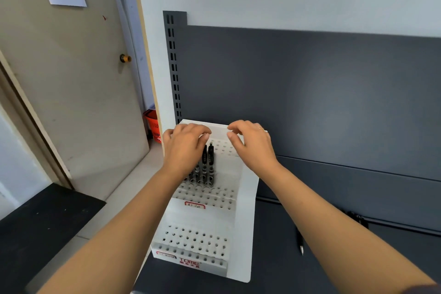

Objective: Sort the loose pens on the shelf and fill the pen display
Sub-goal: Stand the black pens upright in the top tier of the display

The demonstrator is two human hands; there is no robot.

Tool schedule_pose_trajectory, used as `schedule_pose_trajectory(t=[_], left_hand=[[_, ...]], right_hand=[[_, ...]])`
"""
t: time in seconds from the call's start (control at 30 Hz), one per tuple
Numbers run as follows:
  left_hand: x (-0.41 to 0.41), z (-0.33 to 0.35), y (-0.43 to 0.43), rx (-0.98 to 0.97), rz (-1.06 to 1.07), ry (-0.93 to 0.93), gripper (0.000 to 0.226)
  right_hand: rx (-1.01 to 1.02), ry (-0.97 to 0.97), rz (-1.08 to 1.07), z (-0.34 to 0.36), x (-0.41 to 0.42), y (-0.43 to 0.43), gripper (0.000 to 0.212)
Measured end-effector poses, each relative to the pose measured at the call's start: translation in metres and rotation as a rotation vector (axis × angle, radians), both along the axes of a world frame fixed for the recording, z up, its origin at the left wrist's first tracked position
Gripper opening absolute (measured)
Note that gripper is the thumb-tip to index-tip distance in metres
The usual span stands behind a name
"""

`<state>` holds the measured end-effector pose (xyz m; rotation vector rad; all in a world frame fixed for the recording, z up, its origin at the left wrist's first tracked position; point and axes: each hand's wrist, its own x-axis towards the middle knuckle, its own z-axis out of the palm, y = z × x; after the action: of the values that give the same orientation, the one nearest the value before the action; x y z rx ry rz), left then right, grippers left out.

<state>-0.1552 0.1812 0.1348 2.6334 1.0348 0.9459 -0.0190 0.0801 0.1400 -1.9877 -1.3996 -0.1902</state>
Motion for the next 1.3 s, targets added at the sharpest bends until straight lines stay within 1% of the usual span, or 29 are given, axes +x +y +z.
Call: schedule_pose_trajectory(t=[0.1,0.27,0.4,0.57,0.8,0.93,1.03,1.2,1.3], left_hand=[[0.013,0.010,-0.016,0.072,-0.049,-0.068,0.019],[0.052,0.015,-0.051,0.173,-0.168,-0.005,0.017],[0.087,0.003,-0.084,0.204,-0.284,0.041,0.017],[0.131,-0.031,-0.128,0.131,-0.408,0.140,0.021],[0.181,-0.074,-0.175,0.008,-0.475,0.278,0.022],[0.198,-0.101,-0.189,-0.094,-0.428,0.364,0.020],[0.201,-0.120,-0.191,-0.166,-0.363,0.419,0.019],[0.199,-0.147,-0.183,-0.316,-0.269,0.464,0.018],[0.199,-0.162,-0.178,-0.427,-0.230,0.487,0.020]], right_hand=[[0.039,0.030,-0.032,-0.004,0.011,-0.014,0.019],[0.039,-0.009,-0.092,-0.012,0.038,-0.051,0.015],[-0.038,-0.075,-0.146,-0.027,0.071,-0.092,0.016],[-0.197,0.024,-0.200,-0.062,0.116,-0.149,0.019],[-0.385,0.203,-0.247,-0.101,0.161,-0.207,0.019],[-0.490,0.303,-0.232,-0.120,0.177,-0.218,0.020],[-0.523,0.333,-0.224,-0.132,0.183,-0.213,0.020],[-0.539,0.322,-0.238,-0.150,0.187,-0.189,0.023],[-0.566,0.259,-0.280,-0.158,0.185,-0.175,0.028]])
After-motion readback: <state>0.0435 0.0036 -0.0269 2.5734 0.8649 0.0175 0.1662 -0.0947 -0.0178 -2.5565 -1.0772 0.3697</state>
